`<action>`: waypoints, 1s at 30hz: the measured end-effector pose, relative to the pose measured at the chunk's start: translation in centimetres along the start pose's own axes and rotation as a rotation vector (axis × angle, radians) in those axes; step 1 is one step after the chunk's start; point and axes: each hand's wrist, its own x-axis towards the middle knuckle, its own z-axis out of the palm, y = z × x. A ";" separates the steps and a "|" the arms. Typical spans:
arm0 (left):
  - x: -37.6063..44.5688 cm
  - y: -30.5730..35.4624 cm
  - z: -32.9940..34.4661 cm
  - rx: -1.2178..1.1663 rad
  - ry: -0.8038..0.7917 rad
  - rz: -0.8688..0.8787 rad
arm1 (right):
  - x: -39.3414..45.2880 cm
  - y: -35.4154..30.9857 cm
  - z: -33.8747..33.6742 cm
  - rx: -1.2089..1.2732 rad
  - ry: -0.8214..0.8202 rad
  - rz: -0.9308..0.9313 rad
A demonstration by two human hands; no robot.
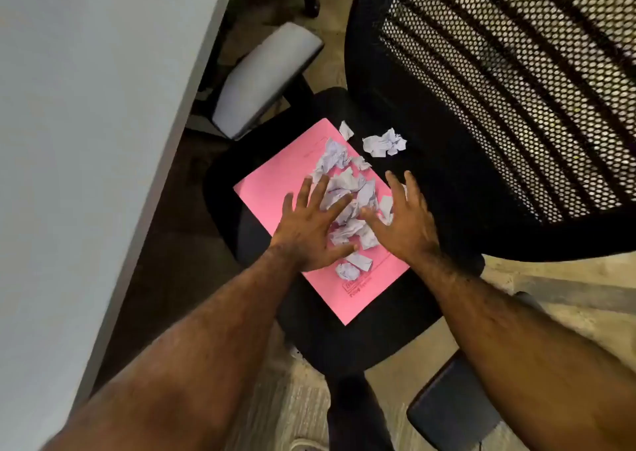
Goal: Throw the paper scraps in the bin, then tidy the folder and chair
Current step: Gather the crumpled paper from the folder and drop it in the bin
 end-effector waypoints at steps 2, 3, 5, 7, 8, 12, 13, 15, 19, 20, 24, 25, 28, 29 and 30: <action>1.3 -0.1 0.4 0.085 -0.027 0.054 | 0.5 0.2 1.1 -0.112 -0.019 -0.052; 1.8 -0.3 0.6 0.100 -0.036 0.068 | 0.5 0.4 1.7 -0.166 -0.035 -0.077; 2.3 -0.8 1.4 0.069 -0.010 0.092 | 0.4 0.7 3.1 -0.232 -0.041 -0.137; 2.4 -1.0 2.5 0.073 0.022 0.109 | 0.2 0.9 4.1 -0.297 -0.015 -0.200; 2.4 -1.1 3.0 0.076 0.027 0.106 | 0.4 1.0 4.5 -0.327 -0.012 -0.226; 2.2 -1.4 4.6 0.085 0.055 0.059 | 1.4 0.8 5.9 -0.455 0.046 -0.302; 2.2 -1.6 4.8 0.096 0.083 0.062 | 1.7 0.9 6.1 -0.476 0.072 -0.309; 2.6 -2.2 5.1 0.123 0.145 0.077 | 2.2 1.2 6.5 -0.486 0.123 -0.322; 3.8 -2.7 5.3 0.119 0.238 0.120 | 2.4 1.6 7.0 -0.418 0.215 -0.380; 4.1 -2.8 5.4 0.112 0.261 0.131 | 2.4 1.7 7.2 -0.407 0.247 -0.394; 4.9 -2.8 5.6 0.069 0.316 0.146 | 2.6 2.0 7.6 -0.359 0.318 -0.427; 5.1 -2.8 5.6 0.060 0.324 0.141 | 2.8 2.2 7.7 -0.345 0.328 -0.447; 5.8 -3.0 5.6 0.027 0.355 0.101 | 3.6 2.6 7.8 -0.285 0.358 -0.491; 6.1 -3.0 5.5 0.009 0.362 0.085 | 4.0 2.7 7.8 -0.272 0.370 -0.491; 6.3 -3.0 5.4 -0.013 0.372 0.070 | 4.3 2.7 7.8 -0.264 0.386 -0.491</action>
